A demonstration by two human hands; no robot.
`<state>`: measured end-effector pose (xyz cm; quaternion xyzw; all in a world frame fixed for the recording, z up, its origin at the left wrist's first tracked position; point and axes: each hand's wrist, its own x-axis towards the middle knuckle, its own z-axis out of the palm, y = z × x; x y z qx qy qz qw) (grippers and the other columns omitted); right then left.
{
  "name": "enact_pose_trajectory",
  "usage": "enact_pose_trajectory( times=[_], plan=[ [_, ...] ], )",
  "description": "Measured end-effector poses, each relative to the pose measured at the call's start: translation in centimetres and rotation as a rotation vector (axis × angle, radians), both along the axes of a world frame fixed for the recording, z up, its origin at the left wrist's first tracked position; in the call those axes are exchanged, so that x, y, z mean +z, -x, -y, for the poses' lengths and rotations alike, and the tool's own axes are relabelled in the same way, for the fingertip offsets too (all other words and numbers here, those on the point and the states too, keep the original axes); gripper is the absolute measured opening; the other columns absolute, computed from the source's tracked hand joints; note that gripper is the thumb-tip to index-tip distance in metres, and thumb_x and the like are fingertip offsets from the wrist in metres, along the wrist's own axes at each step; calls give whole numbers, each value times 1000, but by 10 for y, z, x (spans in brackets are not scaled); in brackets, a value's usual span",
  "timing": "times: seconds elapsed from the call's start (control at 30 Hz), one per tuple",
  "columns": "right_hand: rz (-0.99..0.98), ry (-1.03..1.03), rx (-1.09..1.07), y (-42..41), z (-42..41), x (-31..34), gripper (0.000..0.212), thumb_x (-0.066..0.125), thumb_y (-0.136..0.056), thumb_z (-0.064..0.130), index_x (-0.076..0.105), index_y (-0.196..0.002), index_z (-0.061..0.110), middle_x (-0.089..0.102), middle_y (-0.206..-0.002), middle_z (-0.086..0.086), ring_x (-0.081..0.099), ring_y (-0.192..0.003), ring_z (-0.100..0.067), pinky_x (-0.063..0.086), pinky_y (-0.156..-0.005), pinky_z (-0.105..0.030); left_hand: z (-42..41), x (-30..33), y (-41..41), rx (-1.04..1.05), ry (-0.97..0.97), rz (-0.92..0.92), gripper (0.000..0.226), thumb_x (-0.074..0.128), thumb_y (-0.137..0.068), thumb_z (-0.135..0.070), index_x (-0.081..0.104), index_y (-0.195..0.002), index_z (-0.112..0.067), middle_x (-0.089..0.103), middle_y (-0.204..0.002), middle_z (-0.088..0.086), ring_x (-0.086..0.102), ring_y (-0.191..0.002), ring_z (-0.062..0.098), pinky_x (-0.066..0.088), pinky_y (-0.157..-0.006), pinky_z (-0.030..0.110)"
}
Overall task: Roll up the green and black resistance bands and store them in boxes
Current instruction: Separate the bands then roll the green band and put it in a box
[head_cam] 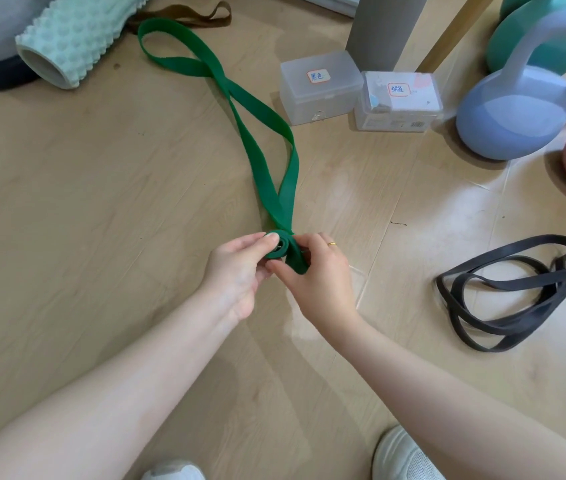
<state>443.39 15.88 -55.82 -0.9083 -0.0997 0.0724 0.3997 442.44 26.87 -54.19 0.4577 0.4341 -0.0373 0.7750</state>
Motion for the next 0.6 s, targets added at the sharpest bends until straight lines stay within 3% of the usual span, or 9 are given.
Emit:
enact_pose_trajectory(
  times=[0.07,0.13,0.23,0.3,0.4,0.5,0.6],
  plan=[
    [19,-9,-33,-4,-4,0,40,70,-79,34,58,-108,10,56,-101,-1,53,-92,-13,34,-72,-18,3,2,0,27,72,34,4,59,-86,-2,61,-89,0,68,-73,8,65,-65,14,55,-58,19],
    [70,-6,-16,-8,-4,0,40,71,-79,32,60,-109,8,58,-100,-3,55,-92,-16,37,-73,-21,4,2,-1,48,125,85,7,55,-88,-2,60,-84,-1,69,-63,3,65,-60,11,54,-58,18],
    [168,-9,143,-16,7,0,39,67,-81,33,63,-109,6,62,-98,-7,60,-85,-24,45,-68,-28,2,3,-1,-17,172,112,6,53,-89,-2,58,-92,1,68,-77,8,67,-68,11,56,-65,21],
    [206,-8,283,-23,19,1,43,58,-83,37,63,-108,3,63,-98,-8,60,-82,-25,49,-67,-30,-3,2,0,-143,160,73,10,53,-89,-3,53,-98,-1,64,-87,13,64,-77,16,55,-74,25],
    [214,-8,452,-28,32,3,42,54,-85,39,62,-105,3,62,-96,-8,54,-81,-19,42,-69,-22,-17,7,-2,-426,154,-10,8,53,-87,-1,50,-93,-6,63,-85,14,62,-75,20,52,-83,35],
    [236,41,593,-29,35,3,40,57,-85,38,63,-103,3,62,-92,-8,53,-79,-18,37,-69,-18,-30,12,-4,-636,123,-93,16,54,-85,1,56,-98,-7,66,-86,14,64,-75,21,51,-83,37],
    [211,25,635,-27,36,5,40,57,-84,38,63,-101,2,62,-90,-7,56,-76,-22,40,-67,-22,-36,14,-3,-776,182,-106,22,61,-79,-9,64,-99,-2,71,-86,12,69,-77,19,55,-80,34]
  ],
)
